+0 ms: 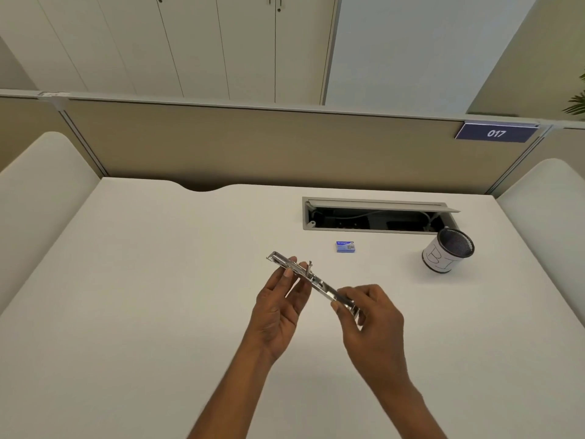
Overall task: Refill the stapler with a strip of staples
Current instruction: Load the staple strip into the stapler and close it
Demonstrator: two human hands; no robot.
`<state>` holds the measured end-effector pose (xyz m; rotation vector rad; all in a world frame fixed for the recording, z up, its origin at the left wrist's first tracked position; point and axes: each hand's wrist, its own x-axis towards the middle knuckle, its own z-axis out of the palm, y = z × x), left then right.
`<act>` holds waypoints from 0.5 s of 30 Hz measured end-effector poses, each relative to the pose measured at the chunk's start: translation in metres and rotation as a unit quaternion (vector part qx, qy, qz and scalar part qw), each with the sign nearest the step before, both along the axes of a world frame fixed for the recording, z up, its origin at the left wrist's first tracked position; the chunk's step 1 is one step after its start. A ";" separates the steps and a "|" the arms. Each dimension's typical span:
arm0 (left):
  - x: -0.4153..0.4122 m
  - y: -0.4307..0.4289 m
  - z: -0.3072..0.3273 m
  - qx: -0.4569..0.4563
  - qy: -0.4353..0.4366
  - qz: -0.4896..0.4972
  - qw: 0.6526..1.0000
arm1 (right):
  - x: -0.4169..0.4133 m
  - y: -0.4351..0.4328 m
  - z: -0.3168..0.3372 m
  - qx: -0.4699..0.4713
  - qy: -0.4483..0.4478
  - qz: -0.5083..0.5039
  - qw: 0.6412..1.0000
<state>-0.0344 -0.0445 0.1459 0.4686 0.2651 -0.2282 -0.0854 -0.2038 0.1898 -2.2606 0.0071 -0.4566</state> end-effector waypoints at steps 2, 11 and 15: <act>0.000 -0.001 -0.004 -0.007 0.013 0.001 1.000 | -0.008 0.006 -0.003 0.013 0.004 -0.011 1.000; 0.002 0.003 -0.013 0.044 0.024 -0.047 0.998 | -0.023 0.017 -0.005 0.071 0.037 -0.003 0.997; 0.004 -0.001 -0.019 0.049 0.042 -0.057 0.996 | -0.021 0.016 -0.005 0.095 0.071 0.024 0.993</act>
